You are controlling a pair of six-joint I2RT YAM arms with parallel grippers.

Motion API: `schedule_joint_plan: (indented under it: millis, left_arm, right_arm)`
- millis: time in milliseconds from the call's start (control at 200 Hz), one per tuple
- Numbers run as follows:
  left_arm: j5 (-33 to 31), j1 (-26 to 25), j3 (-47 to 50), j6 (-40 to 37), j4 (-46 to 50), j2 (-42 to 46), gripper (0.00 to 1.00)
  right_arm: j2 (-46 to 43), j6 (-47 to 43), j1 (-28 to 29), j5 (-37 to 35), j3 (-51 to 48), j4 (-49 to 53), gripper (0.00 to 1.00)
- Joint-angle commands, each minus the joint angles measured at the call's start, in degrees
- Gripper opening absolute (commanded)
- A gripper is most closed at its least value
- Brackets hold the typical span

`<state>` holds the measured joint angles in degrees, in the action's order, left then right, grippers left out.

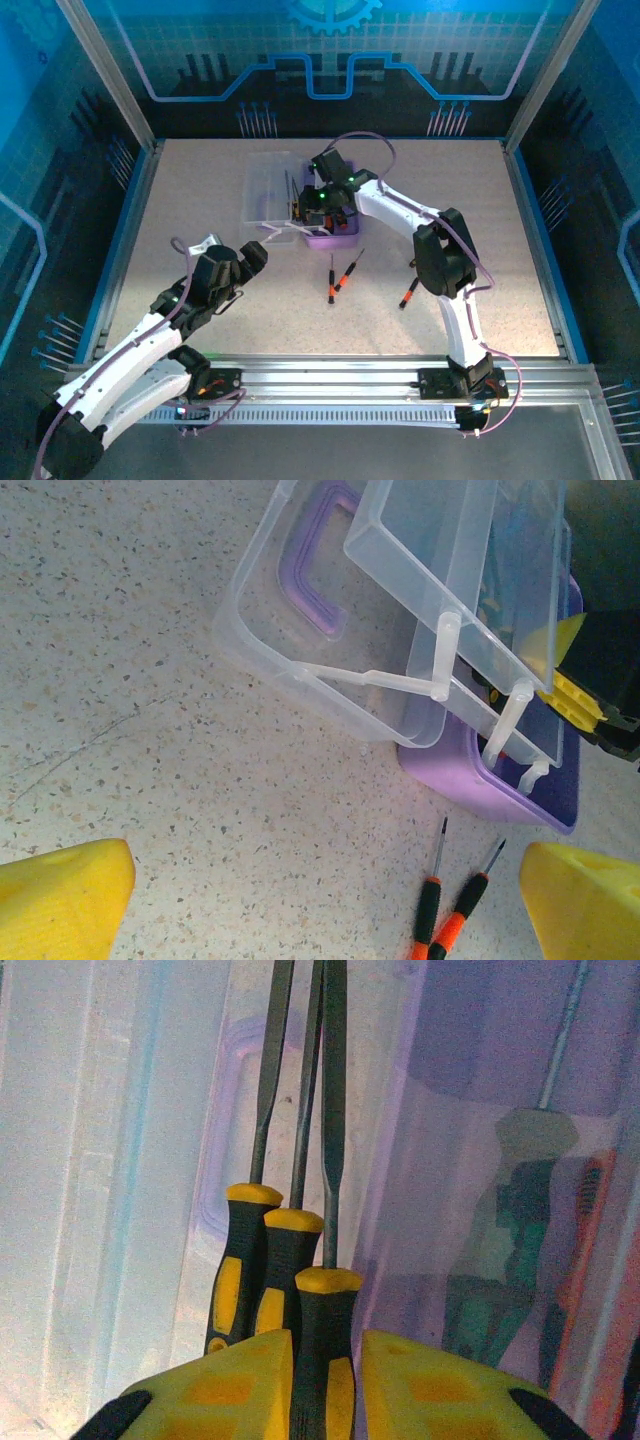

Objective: Pack the tool kit

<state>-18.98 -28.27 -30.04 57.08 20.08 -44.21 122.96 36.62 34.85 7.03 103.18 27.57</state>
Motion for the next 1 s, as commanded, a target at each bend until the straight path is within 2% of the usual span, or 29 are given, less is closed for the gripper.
schedule_joint_plan:
  millis: [0, 295, 510, 665, 795, 996]
  left_arm:
    - [1.1, 0.3, 0.6, 0.0, -0.1, 0.3, 0.99]
    - [2.1, 0.3, 0.9, -0.1, -1.4, 1.0, 0.99]
    - [2.3, 0.3, 1.6, -0.6, -1.9, 2.1, 0.99]
    - [5.8, 0.4, 4.9, -4.5, -7.7, 3.7, 0.99]
    - [7.0, 0.4, 8.1, -4.0, -12.9, 5.5, 0.99]
    - [7.0, 0.5, 9.3, -4.0, -14.6, 6.3, 0.99]
  right_arm:
    - [-4.6, 0.1, 0.1, -0.1, -0.3, 1.6, 0.26]
    - [-13.0, -0.4, 0.1, -1.7, -4.6, -0.7, 0.26]
    - [-22.6, -1.7, -1.5, -6.1, -16.6, -3.8, 0.32]
    - [-30.6, -1.2, -5.7, -9.9, -29.2, -5.7, 0.32]
    - [-36.0, -0.7, -10.5, -11.0, -37.8, -4.9, 0.32]
    - [-44.4, -1.8, -16.6, -13.3, -48.1, -2.6, 0.35]
